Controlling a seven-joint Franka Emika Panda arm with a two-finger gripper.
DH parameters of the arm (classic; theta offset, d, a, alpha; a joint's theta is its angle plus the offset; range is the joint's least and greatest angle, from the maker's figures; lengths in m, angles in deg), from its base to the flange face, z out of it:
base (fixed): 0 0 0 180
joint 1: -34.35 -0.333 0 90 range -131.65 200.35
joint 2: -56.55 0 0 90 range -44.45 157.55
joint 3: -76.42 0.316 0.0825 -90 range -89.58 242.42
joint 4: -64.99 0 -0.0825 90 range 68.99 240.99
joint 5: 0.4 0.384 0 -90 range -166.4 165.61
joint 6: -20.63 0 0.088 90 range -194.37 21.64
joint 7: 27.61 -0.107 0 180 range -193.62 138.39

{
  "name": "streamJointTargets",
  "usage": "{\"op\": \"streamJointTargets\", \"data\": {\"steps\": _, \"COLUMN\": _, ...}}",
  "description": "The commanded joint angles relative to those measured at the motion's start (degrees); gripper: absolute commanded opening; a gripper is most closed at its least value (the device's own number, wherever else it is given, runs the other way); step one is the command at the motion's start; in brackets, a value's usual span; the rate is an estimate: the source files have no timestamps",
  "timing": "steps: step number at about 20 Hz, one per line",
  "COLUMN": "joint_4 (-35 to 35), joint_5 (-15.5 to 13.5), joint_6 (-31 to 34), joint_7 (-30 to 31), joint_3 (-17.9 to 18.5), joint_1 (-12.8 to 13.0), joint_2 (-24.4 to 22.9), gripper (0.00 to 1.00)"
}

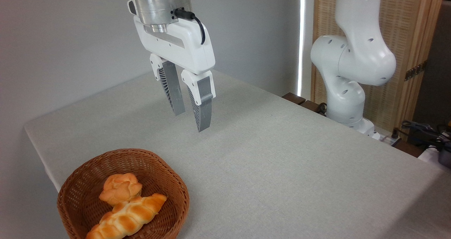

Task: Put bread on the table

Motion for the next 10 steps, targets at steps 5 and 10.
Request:
{"op": "streamJointTargets", "data": {"steps": 5, "joint_4": 0.6, "joint_5": -1.7, "joint_6": -0.2, "joint_7": -0.5, "joint_3": 0.9, "joint_1": -0.4, "joint_2": -0.8, "gripper": 1.00}}
{"op": "streamJointTargets", "data": {"steps": 10, "joint_4": 0.6, "joint_5": -3.2, "joint_6": -6.6, "joint_7": -0.5, "joint_3": 0.9, "joint_1": -0.4, "joint_2": 0.1, "gripper": 1.00}}
